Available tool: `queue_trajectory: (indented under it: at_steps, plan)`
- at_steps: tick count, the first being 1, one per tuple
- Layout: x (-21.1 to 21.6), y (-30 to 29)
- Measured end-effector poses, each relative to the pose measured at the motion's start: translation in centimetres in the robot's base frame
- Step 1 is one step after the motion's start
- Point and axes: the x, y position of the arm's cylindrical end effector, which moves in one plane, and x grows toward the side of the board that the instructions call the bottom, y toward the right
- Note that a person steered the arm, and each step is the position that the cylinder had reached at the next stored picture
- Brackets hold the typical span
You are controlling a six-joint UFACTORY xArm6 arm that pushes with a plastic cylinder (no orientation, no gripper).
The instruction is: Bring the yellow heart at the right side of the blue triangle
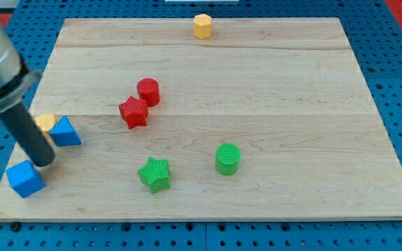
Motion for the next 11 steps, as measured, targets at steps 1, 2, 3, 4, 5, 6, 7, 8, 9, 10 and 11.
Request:
queue_trajectory:
  at_steps: [1,2,3,4,5,6,7,8,9,10,11]
  plan:
    - [-0.2,-3.0]
    - [-2.9,-3.6]
    - [-6.7,-1.9]
    - [-10.3,5.0]
    - [-11.3,11.0]
    - [-11.2,10.7]
    - [-9.8,8.7]
    - [-9.0,6.4]
    - [-6.8,6.5]
    - [-5.3,6.1]
    - [-4.6,3.6]
